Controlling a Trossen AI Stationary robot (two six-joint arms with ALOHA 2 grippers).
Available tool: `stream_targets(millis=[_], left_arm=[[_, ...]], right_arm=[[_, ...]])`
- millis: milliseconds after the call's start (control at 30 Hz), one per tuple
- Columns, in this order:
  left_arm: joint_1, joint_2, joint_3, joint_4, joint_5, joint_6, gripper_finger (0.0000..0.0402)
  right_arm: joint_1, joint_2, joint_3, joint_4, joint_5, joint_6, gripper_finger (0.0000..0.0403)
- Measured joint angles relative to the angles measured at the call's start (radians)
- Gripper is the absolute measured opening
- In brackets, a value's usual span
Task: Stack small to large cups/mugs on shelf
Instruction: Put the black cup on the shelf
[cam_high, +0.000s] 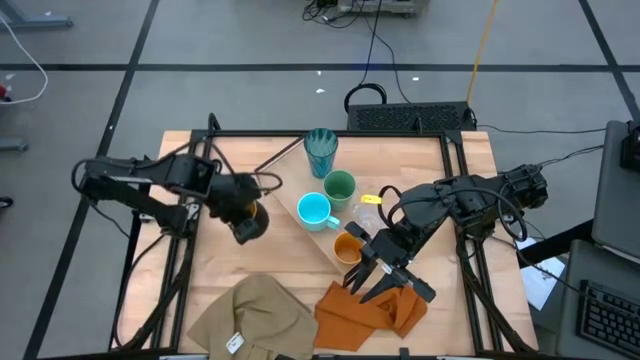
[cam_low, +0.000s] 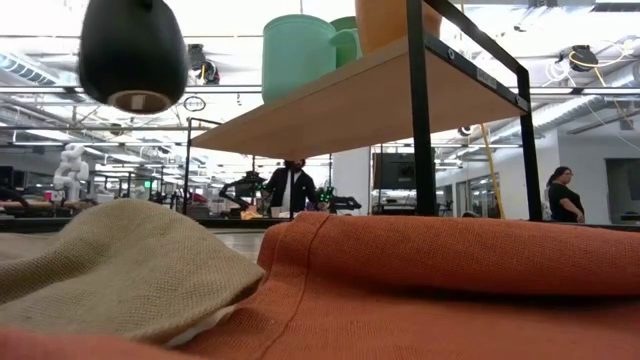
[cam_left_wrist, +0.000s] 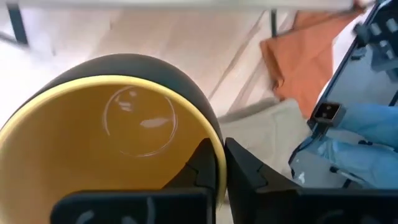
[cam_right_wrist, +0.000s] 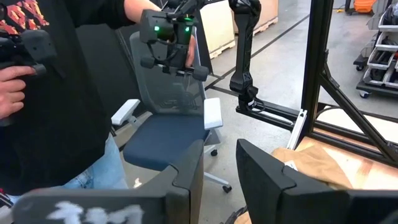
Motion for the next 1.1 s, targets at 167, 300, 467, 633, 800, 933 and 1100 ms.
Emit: stream_targets(millis=[167, 300, 467, 633, 800, 933, 1100], left_arm=[[0.07, 0.001, 0.051, 0.058, -0.014, 0.064, 0.0013], [0.128, 0.009, 0.101, 0.039, -0.016, 0.106, 0.0012], [0.2, 0.026, 0.135, 0.035, -0.01, 0.144, 0.0019], [0.285, 0.052, 0.14, 0.007, 0.04, 0.178, 0.0013], [0.346, 0.09, 0.14, 0.02, 0.072, 0.183, 0.0017], [0.382, 0.13, 0.14, 0.05, 0.12, 0.18, 0.0025], [0.413, 0.186, 0.179, 0.066, 0.143, 0.195, 0.0011]], right_arm=[[0.0, 0.0, 0.0, -0.017, 0.0, 0.0, 0.0084], [0.0, 0.0, -0.001, -0.038, 0.0, -0.005, 0.0084], [0.006, 0.0, -0.001, -0.017, 0.0, -0.026, 0.0084], [0.006, 0.0, -0.001, -0.014, 0.0, -0.031, 0.0084], [0.006, 0.0, -0.001, -0.015, 0.0, -0.047, 0.0084], [0.006, 0.0, -0.001, -0.015, 0.0, -0.049, 0.0084], [0.006, 0.0, -0.001, -0.015, 0.0, -0.052, 0.0084]])
